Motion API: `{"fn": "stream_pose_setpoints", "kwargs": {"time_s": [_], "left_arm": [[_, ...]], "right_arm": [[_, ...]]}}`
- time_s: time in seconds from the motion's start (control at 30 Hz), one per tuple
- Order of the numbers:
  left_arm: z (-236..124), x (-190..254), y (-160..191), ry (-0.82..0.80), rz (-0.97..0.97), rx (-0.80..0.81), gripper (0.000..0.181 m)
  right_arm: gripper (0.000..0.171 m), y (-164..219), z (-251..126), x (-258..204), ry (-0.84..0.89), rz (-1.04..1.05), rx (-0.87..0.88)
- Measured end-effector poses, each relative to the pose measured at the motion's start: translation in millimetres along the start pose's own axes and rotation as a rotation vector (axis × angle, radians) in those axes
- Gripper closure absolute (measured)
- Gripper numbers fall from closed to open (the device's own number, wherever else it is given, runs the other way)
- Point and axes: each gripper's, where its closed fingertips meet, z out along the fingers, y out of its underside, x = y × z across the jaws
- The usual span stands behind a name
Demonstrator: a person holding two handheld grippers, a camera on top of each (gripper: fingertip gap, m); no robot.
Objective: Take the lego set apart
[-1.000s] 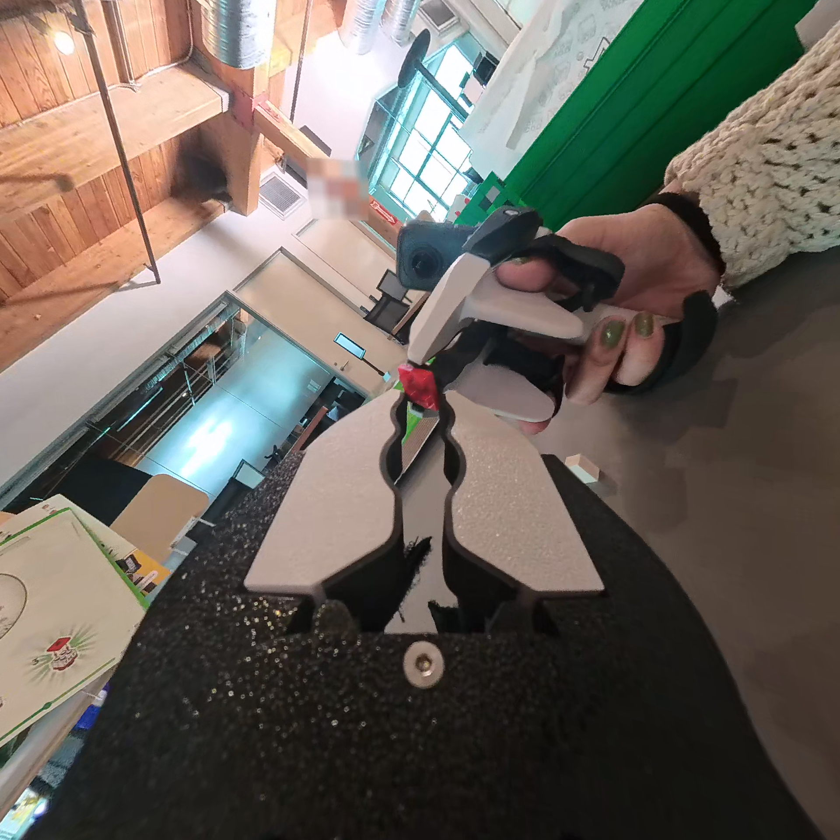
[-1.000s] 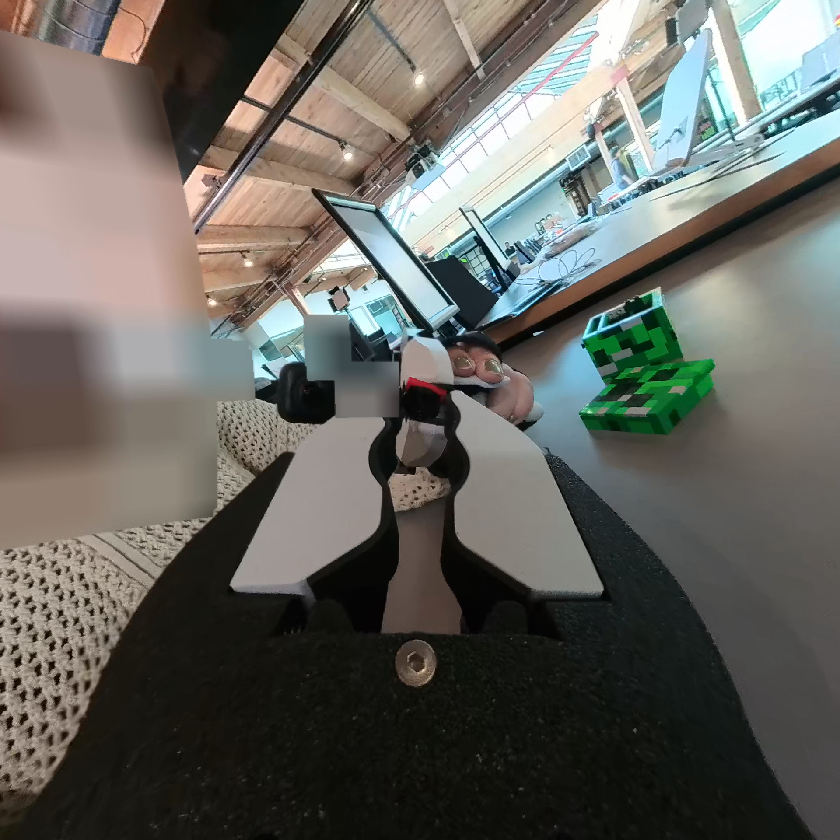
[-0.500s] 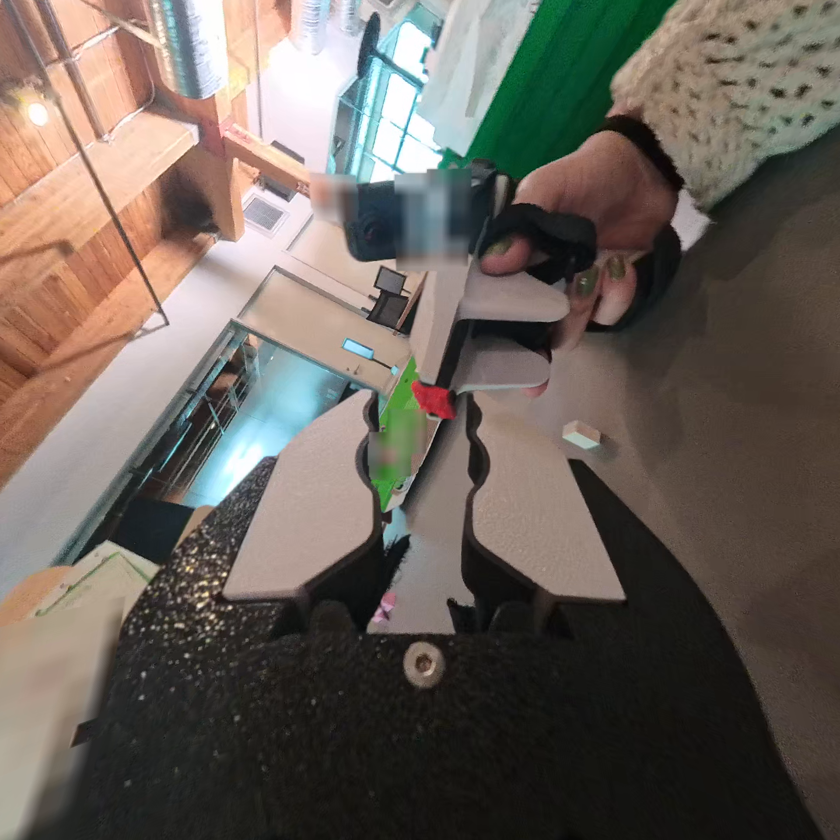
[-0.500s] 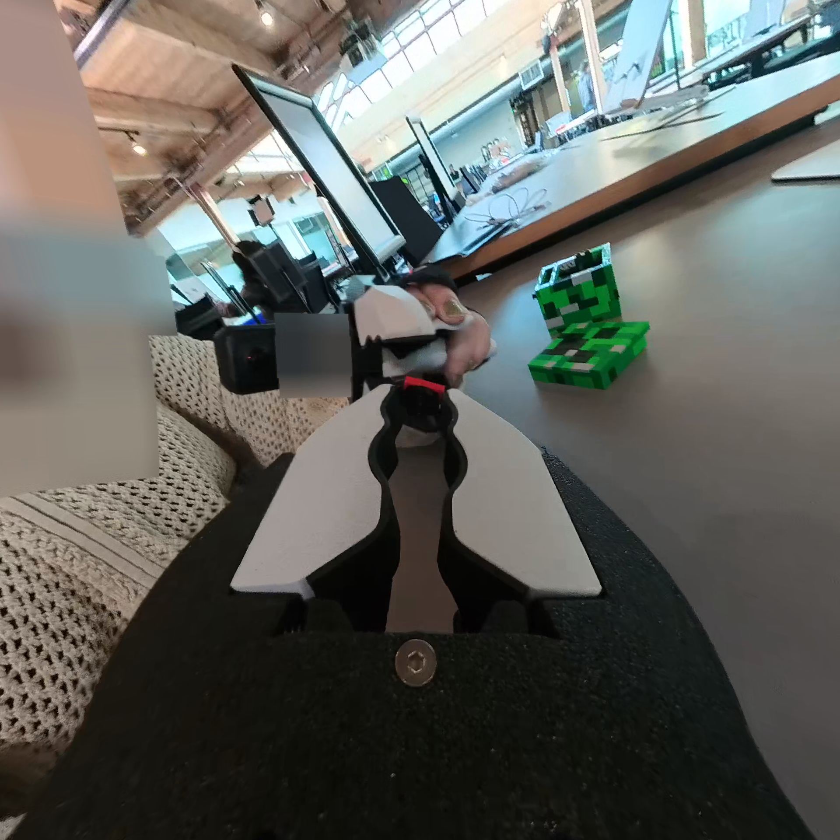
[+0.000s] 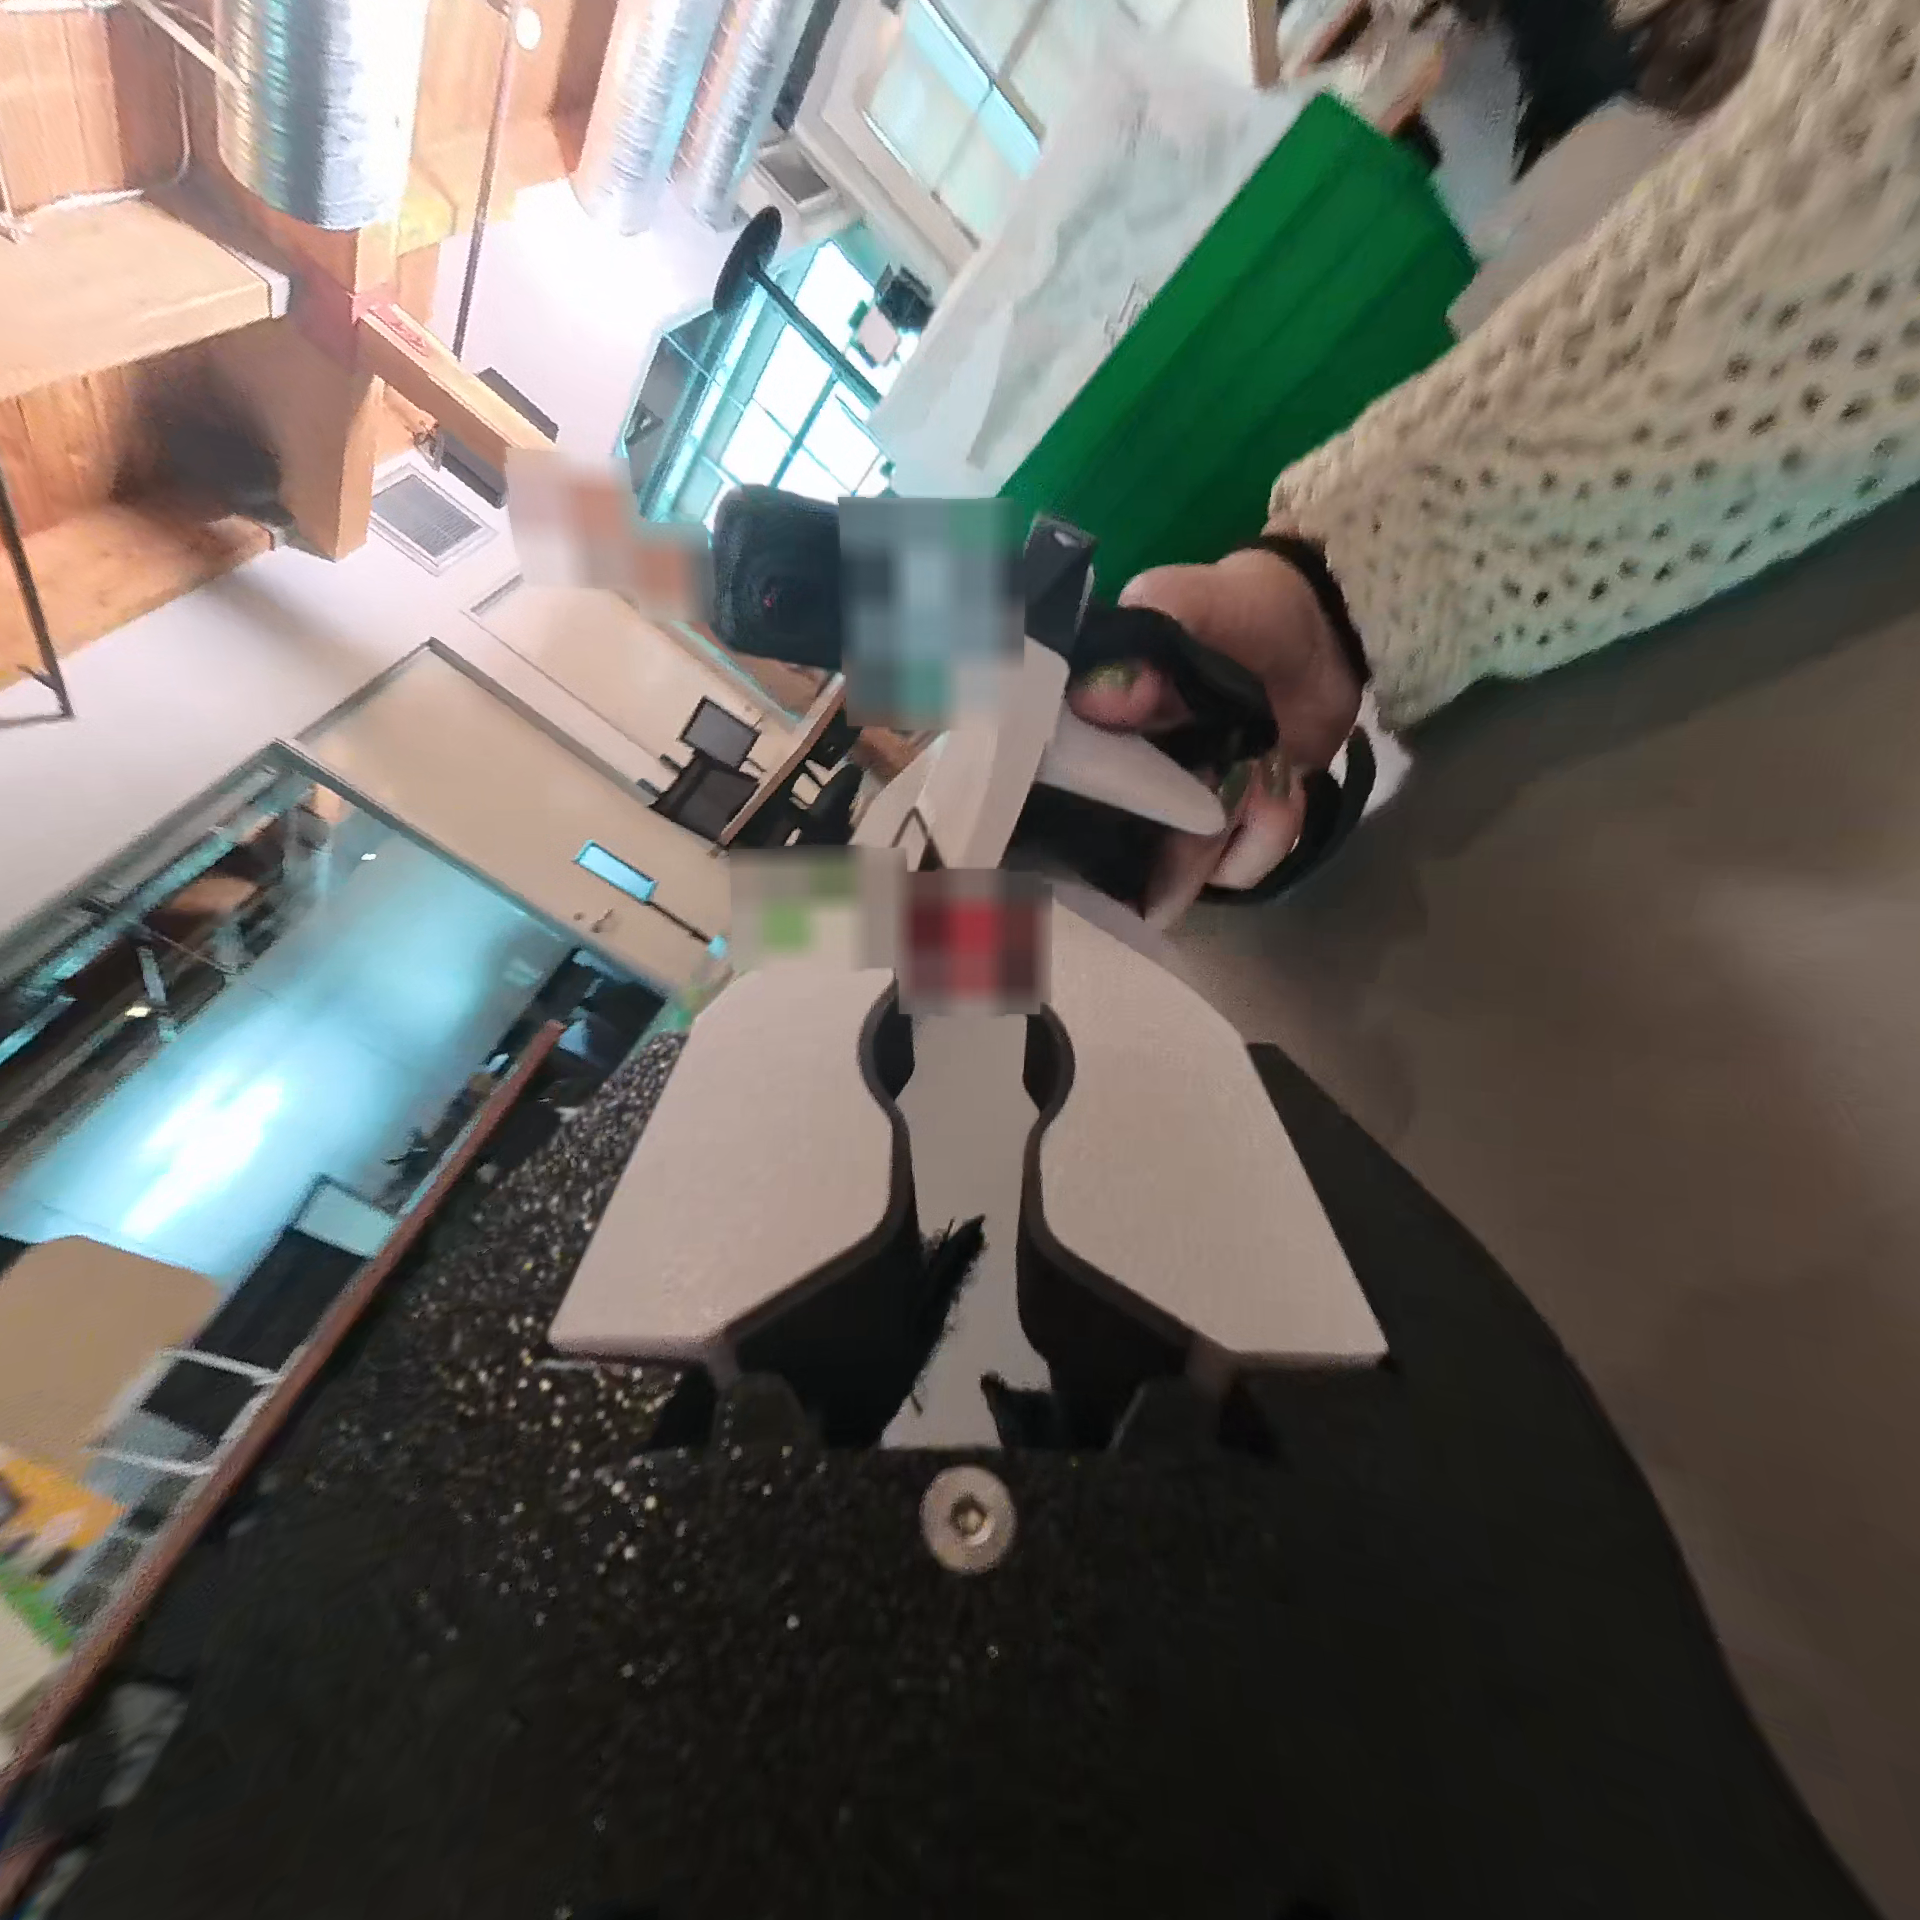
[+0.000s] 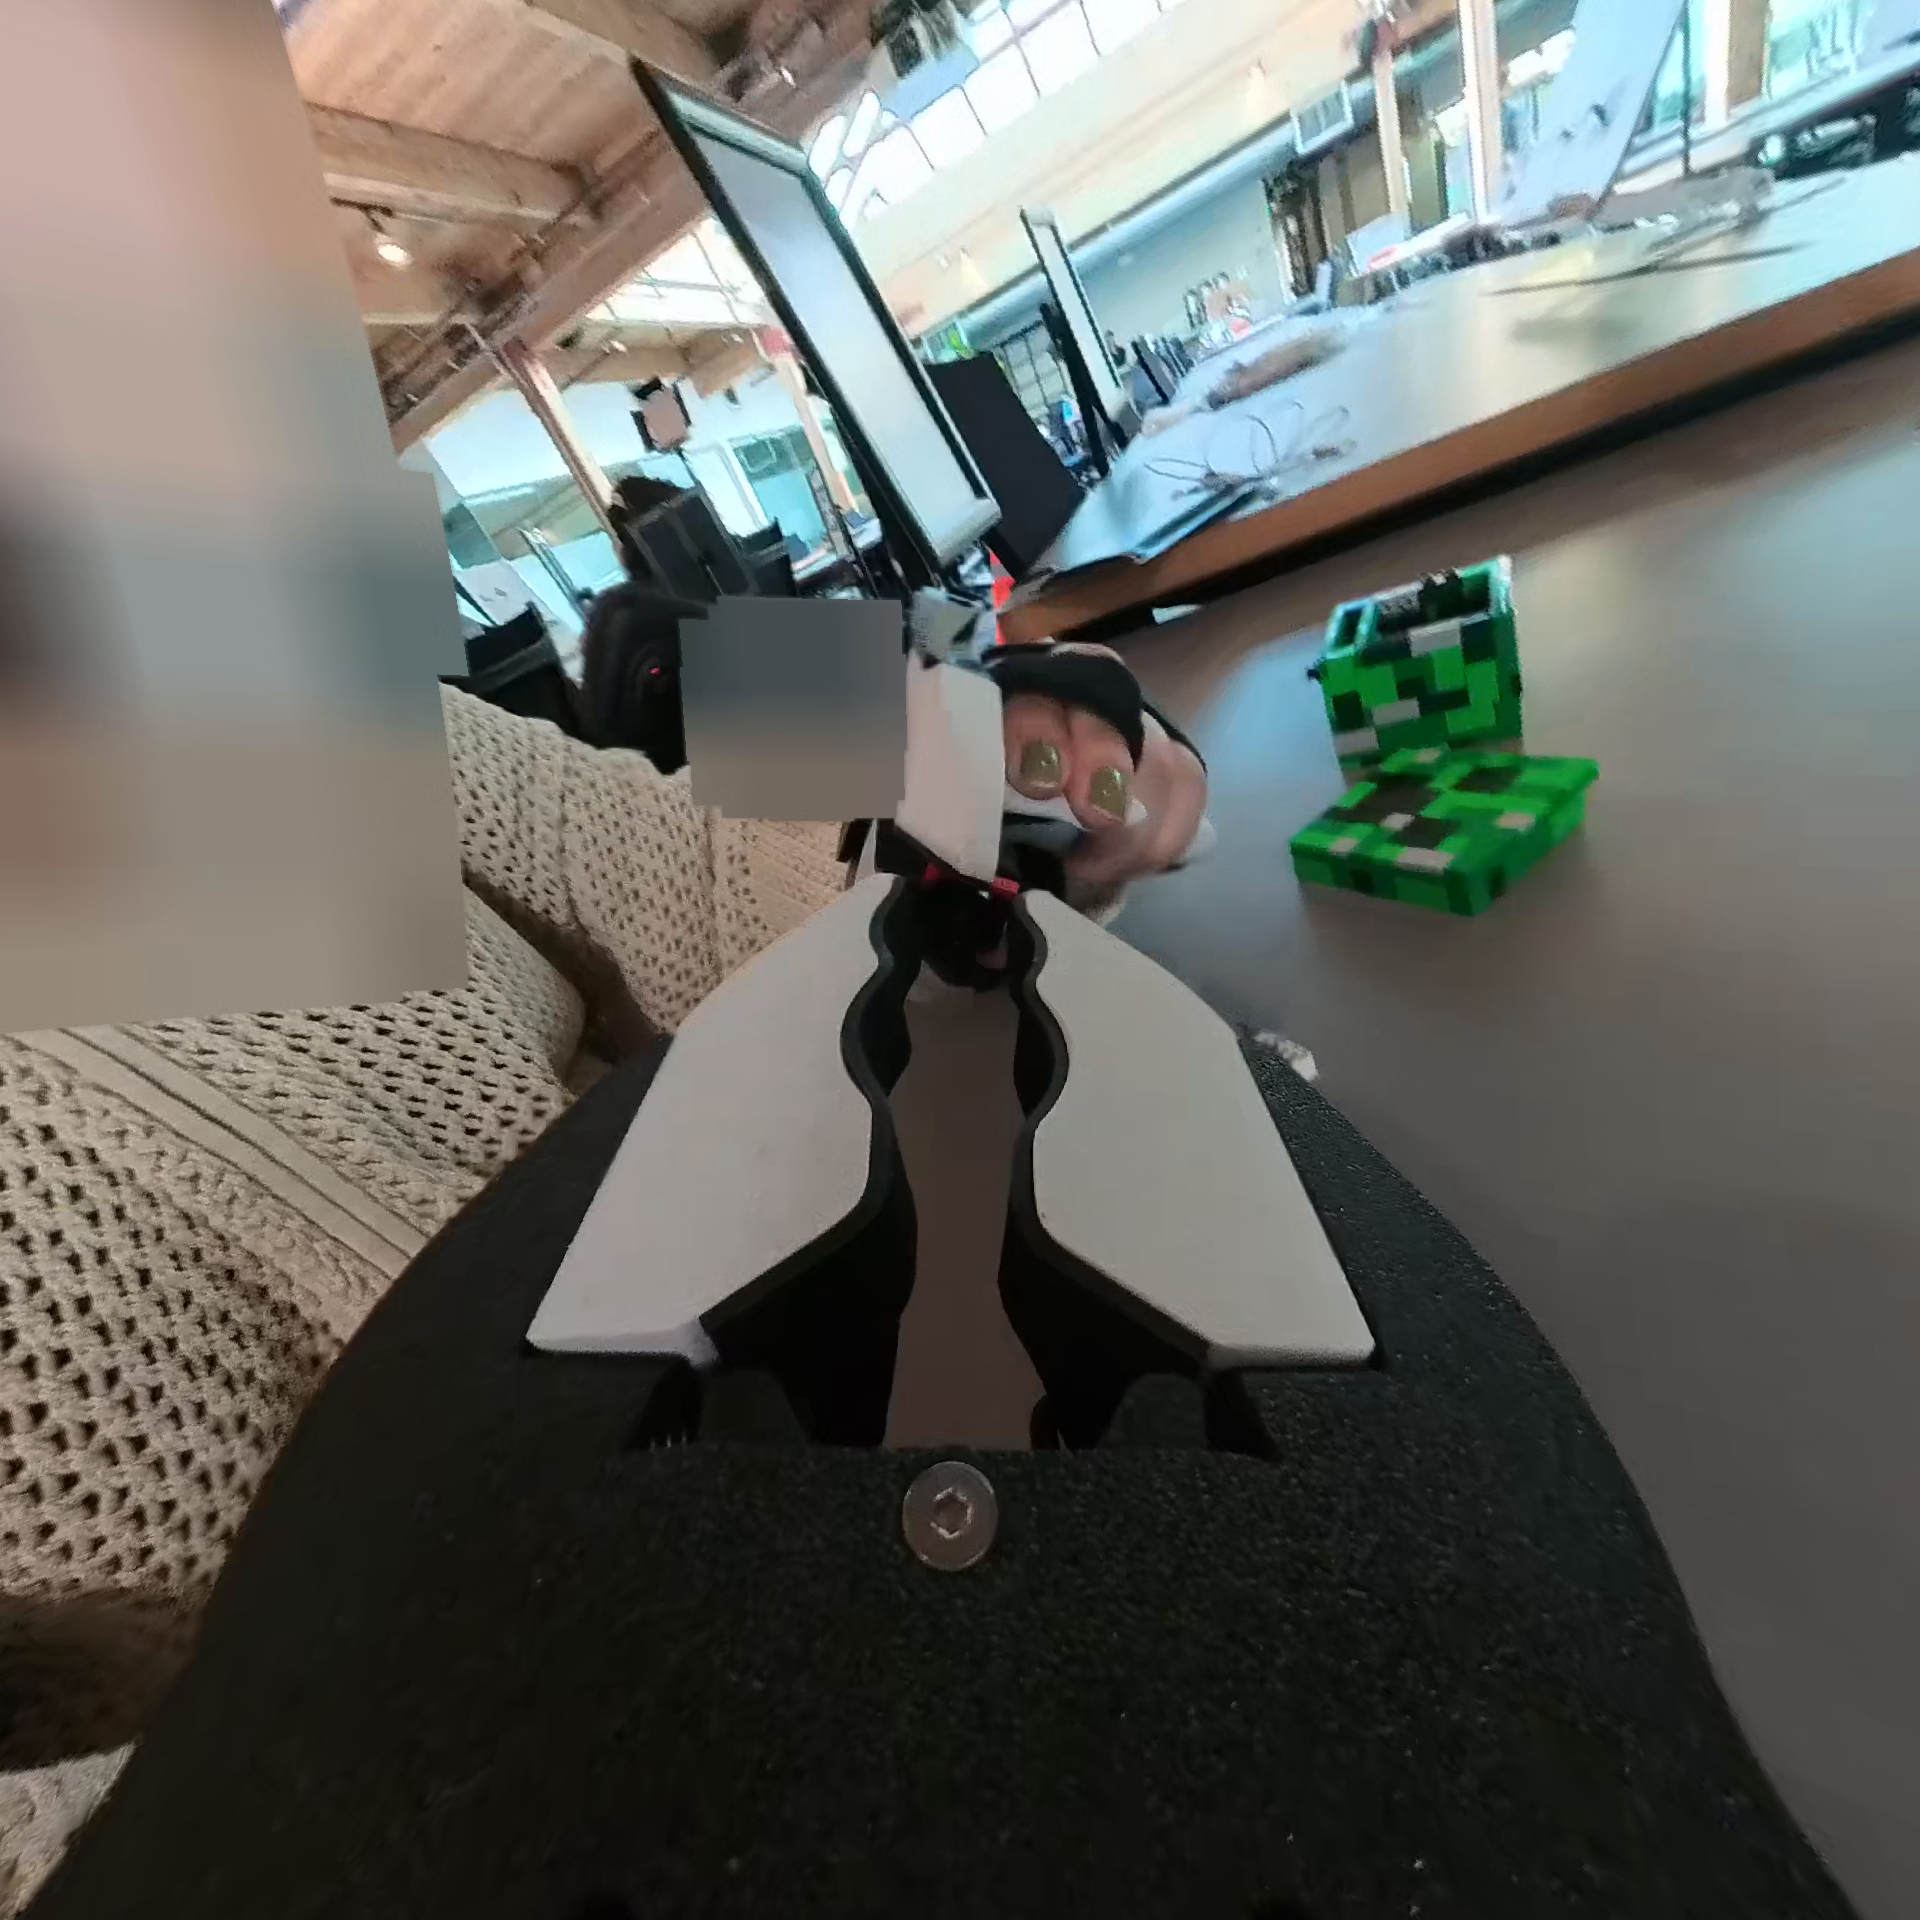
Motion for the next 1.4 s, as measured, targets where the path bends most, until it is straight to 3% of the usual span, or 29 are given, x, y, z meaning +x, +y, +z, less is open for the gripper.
{"fn": "stream_pose_setpoints", "kwargs": {"time_s": [0.03,0.8,1.4], "left_arm": [[-0.6,-0.2,-2.1,0.01,-0.028,0.012,0.165],[-11.8,0.5,-28.0,0.291,-0.668,0.31,0.166],[-12.3,-4.4,-21.0,0.395,-0.972,0.359,0.166]], "right_arm": [[0.156,-1.1,0.5,-2.3,-0.01,-0.006,0.006],[0.156,-4.6,7.1,-25.6,-0.184,0.01,0.059],[0.157,-5.0,6.5,-15.5,0.004,-0.203,0.025]]}}
